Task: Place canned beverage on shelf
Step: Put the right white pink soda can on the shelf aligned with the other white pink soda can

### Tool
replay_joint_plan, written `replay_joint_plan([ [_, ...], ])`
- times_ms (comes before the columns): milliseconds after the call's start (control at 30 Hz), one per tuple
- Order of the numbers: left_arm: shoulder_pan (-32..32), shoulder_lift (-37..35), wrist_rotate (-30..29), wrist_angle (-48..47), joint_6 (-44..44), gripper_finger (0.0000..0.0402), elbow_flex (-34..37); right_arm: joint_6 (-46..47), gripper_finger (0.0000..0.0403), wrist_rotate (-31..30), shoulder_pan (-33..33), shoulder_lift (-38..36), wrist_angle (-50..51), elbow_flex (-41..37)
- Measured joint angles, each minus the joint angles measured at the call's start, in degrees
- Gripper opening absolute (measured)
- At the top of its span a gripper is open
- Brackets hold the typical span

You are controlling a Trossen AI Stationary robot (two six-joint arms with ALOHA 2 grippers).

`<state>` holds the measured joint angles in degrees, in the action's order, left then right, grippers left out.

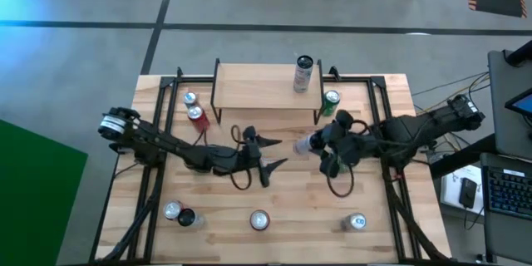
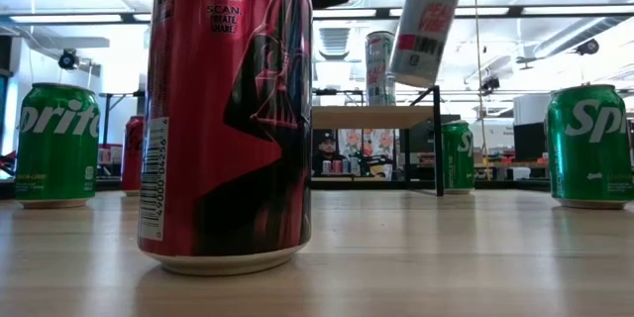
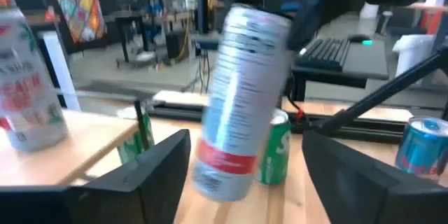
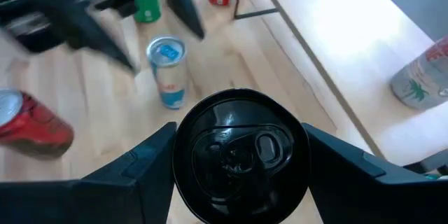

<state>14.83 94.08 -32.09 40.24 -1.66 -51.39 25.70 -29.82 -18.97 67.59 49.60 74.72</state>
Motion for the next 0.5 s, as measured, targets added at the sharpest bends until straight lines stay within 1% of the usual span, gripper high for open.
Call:
replay_joint_plan([
  [100, -0.24, 1.19, 0.23, -1.27, -0.23, 0.0292, -2.76, -2.74, 0.0248, 2.30, 2.32, 0.15, -1.17, -0.04],
  [233, -0.93, 2.75, 0.13, -1.83, 2.05, 0.0317, -3.29, -4.98, 0.0248, 6.94, 4.29, 0.66, -5.13, -0.04],
  [333, -1.79, 3.21, 0.25, -0.95, 2.44, 0.0328, -3.29, -6.57, 0.0248, 9.00, 5.49, 1.21, -6.40, -0.04],
  [367, -2.09, 3.42, 0.79, 0.01, 2.40, 0.0330, -3.29, -6.98, 0.0248, 9.40, 5.81, 1.38, -6.53, -0.05],
  [500, -2.91, 4.49, 6.68, 2.38, 2.07, 0.0330, -3.35, -8.62, 0.0248, 8.61, 6.11, 2.07, -7.16, -0.17],
])
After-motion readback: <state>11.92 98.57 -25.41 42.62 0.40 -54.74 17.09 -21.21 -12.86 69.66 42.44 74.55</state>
